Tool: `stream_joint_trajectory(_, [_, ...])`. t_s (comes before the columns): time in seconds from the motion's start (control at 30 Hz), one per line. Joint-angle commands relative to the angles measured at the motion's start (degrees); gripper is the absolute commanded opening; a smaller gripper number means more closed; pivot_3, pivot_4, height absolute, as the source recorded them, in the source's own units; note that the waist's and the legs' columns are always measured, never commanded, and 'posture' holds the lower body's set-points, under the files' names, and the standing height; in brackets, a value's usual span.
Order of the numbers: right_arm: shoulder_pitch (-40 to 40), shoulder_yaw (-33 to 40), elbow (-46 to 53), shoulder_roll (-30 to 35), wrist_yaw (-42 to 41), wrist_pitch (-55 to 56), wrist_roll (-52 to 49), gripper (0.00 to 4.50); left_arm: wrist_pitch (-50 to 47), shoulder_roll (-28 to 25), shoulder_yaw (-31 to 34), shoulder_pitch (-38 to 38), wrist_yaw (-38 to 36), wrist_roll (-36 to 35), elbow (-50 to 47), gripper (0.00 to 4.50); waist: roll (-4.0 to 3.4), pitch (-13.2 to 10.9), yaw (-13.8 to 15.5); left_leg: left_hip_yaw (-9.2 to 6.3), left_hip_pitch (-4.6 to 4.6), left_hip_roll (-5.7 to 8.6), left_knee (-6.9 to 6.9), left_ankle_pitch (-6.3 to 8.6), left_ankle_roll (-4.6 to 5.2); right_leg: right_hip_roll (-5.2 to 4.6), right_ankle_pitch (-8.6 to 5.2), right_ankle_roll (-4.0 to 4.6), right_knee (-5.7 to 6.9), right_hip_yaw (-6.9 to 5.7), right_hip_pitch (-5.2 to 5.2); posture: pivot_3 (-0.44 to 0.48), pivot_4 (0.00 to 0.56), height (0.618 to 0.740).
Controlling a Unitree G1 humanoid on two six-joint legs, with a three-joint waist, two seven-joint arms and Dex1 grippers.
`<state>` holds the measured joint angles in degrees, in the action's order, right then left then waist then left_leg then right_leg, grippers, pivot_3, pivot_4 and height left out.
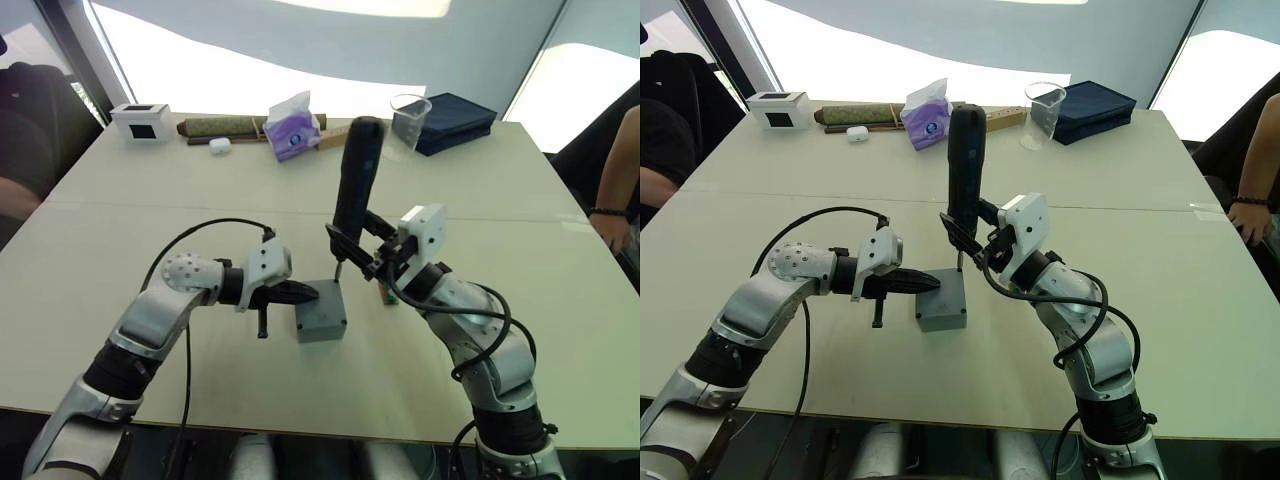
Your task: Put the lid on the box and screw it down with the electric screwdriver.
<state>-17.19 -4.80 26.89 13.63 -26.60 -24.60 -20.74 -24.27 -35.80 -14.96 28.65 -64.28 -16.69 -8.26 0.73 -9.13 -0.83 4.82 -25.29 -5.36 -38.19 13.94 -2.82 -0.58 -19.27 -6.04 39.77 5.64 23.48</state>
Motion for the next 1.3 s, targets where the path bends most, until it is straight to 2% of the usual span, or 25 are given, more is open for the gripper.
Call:
stream_joint_trajectory(0.03, [-0.4,-0.5,1.3,0.1,-0.4,3.8,1.2,1.92,0.1,0.0,-0.8,0.1,-0.3,1.0,0.7,0.0,0.0,0.0,0.0,0.0,0.0,0.0,0.0,0.0,0.0,0.0,0.0,0.0,0.0,0.0,0.0,0.0,0.15,0.721])
stream_joint_trajectory(0.17, [0.4,-1.7,0.4,0.5,-1.1,4.1,2.1,1.92,-0.1,0.0,-0.8,-0.2,-0.4,1.0,0.4,0.0,0.0,0.0,0.0,0.0,0.01,0.0,0.0,0.0,0.0,0.0,0.0,0.0,0.0,0.0,0.0,0.0,0.15,0.721])
stream_joint_trajectory(0.4, [2.2,-4.2,-0.3,3.4,-1.9,-1.8,2.2,1.92,0.0,-0.2,-1.1,-1.0,-0.4,1.4,0.1,0.0,0.03,0.1,-0.1,0.0,0.18,0.0,0.01,0.0,0.01,0.0,0.0,0.01,0.0,0.0,-0.16,0.0,0.15,0.721])
stream_joint_trajectory(0.67, [2.1,-5.6,-1.3,5.3,-1.9,-6.7,2.2,1.92,0.4,-0.1,-1.3,-2.2,-0.1,2.3,0.1,0.0,0.15,0.3,-0.2,0.02,1.14,0.0,0.18,0.05,0.07,0.01,-0.03,0.03,-0.22,0.0,-1.16,0.0,0.15,0.721])
stream_joint_trajectory(1.07, [1.3,-5.8,-2.0,6.3,-1.3,-8.4,2.8,1.92,0.6,0.1,-1.5,-2.8,0.3,2.4,-0.1,0.0,0.43,0.9,-0.2,0.01,1.15,-0.01,0.22,0.08,0.12,0.0,-0.03,0.04,-0.3,0.01,-1.19,0.0,0.15,0.721])
stream_joint_trajectory(1.3, [-0.6,-3.2,-0.4,5.1,-0.2,-8.6,0.7,1.92,0.6,0.4,-1.5,-2.4,0.5,2.5,0.1,0.0,0.44,1.0,-0.1,0.01,1.15,-0.01,0.24,0.1,0.16,0.0,-0.04,0.05,-0.33,0.01,-1.19,0.0,0.15,0.721])
